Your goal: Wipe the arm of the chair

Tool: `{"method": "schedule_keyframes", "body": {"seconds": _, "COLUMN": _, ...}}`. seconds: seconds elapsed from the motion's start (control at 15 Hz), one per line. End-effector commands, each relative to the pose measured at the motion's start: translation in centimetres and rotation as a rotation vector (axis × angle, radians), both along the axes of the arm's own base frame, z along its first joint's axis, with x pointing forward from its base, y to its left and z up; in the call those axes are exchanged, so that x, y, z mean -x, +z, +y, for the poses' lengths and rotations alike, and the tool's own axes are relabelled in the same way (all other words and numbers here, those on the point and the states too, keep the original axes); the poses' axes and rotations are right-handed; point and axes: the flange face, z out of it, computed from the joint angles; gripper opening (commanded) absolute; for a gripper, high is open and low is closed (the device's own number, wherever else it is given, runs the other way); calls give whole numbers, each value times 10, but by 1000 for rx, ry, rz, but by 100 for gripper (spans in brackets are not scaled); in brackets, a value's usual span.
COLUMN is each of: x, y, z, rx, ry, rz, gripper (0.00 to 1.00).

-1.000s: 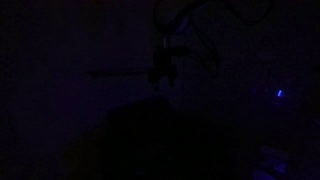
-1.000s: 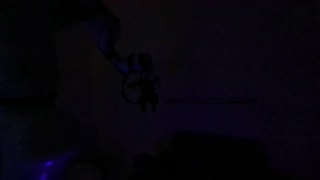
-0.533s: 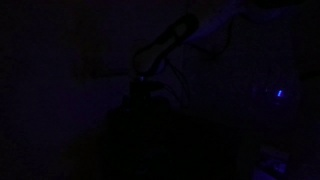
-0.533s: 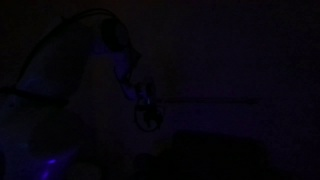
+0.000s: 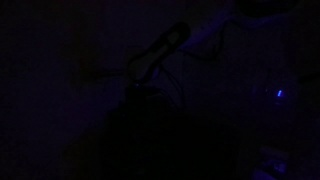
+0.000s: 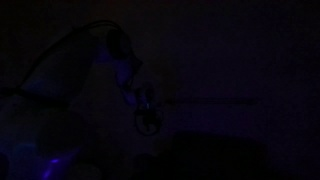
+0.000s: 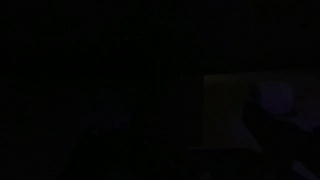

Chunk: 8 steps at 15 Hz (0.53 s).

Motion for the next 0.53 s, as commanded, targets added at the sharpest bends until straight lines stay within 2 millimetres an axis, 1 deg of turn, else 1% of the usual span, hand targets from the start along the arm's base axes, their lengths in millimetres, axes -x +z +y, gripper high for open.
{"method": "schedule_keyframes", "body": {"seconds": 0.0, "x": 25, "y": -38, "z": 27, "rx": -18, "ry": 23, "rz": 50, "gripper": 100}}
{"method": "schedule_keyframes", "body": {"seconds": 0.2, "x": 50, "y": -83, "z": 49, "rx": -26, "ry": 54, "rz": 127, "gripper": 100}}
{"method": "schedule_keyframes", "body": {"seconds": 0.33, "x": 65, "y": -113, "z": 56, "rx": 12, "ry": 60, "rz": 150, "gripper": 100}}
{"method": "schedule_keyframes", "body": {"seconds": 0.47, "x": 72, "y": -138, "z": 55, "rx": 74, "ry": 45, "rz": 130, "gripper": 100}}
